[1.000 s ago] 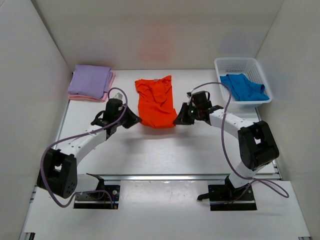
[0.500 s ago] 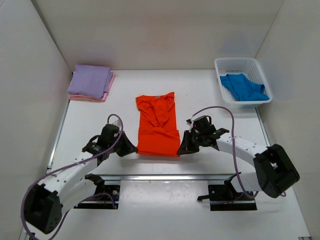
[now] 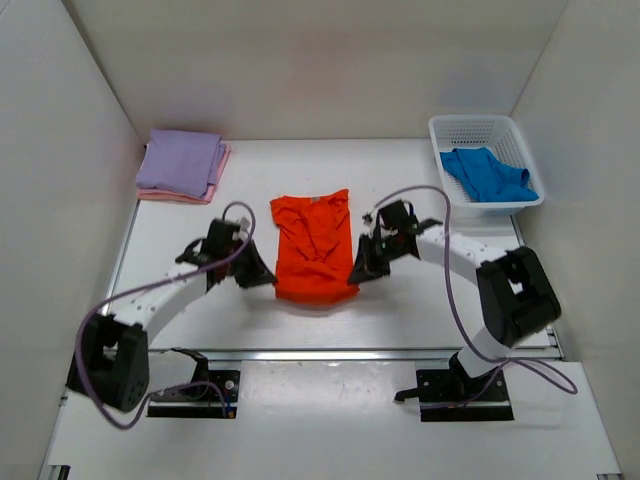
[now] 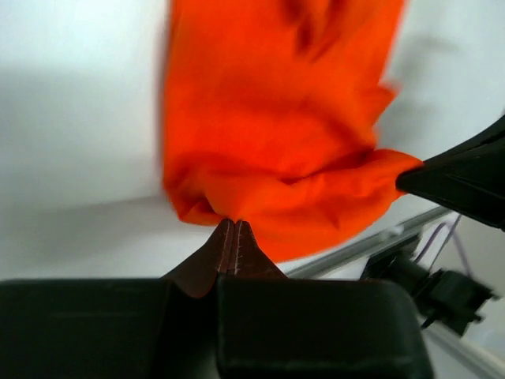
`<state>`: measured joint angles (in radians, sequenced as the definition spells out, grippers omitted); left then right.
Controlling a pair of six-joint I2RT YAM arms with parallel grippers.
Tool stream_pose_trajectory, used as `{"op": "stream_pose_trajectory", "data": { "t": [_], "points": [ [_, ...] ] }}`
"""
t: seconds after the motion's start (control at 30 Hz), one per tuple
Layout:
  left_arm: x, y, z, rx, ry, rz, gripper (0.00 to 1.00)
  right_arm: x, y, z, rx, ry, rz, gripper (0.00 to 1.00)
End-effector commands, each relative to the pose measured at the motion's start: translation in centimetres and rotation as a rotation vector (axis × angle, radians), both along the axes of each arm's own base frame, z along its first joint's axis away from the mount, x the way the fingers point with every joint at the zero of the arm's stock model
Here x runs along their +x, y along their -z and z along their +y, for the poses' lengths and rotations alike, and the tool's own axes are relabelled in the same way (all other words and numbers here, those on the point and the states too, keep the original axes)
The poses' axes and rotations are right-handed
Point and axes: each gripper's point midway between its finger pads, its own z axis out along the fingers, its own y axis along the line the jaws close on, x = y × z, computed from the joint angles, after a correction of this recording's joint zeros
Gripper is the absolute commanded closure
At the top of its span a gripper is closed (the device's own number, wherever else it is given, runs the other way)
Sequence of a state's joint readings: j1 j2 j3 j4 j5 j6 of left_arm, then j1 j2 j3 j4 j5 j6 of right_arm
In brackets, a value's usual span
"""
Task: Fold and stack the t-shirts
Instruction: Fold the long partially folded tshirt into a neat square
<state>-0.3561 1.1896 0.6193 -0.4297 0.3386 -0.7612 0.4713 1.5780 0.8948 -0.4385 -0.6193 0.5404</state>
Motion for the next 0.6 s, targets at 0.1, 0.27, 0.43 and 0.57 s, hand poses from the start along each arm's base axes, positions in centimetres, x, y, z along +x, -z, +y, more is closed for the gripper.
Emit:
{"op": "stream_pose_trajectory", "data": {
  "t": [0.1, 0.27, 0.43, 0.57],
  "points": [
    [14.3, -8.8, -0.2, -0.034, -0.003, -0.300, 1.00, 15.0, -6.7, 0.0, 0.040, 0.028, -0.248, 1.00],
    [24.9, -8.4, 0.4, -0.013, -0.066, -0.331, 0.66, 26.0, -8.4, -1.1, 0.003, 0.086, -0.336, 0.87],
    [29.7, -5.8, -0.4, -0.210, -0.079, -0.290, 0.58, 30.9, -5.3, -2.2, -0.090, 0.089, -0.333, 0.56],
    [29.4, -4.4, 0.3, -0.196, -0.115, -0.284, 0.40, 30.8, -5.1, -2.7, -0.149, 0.076, -0.360, 0.55]
  ]
}}
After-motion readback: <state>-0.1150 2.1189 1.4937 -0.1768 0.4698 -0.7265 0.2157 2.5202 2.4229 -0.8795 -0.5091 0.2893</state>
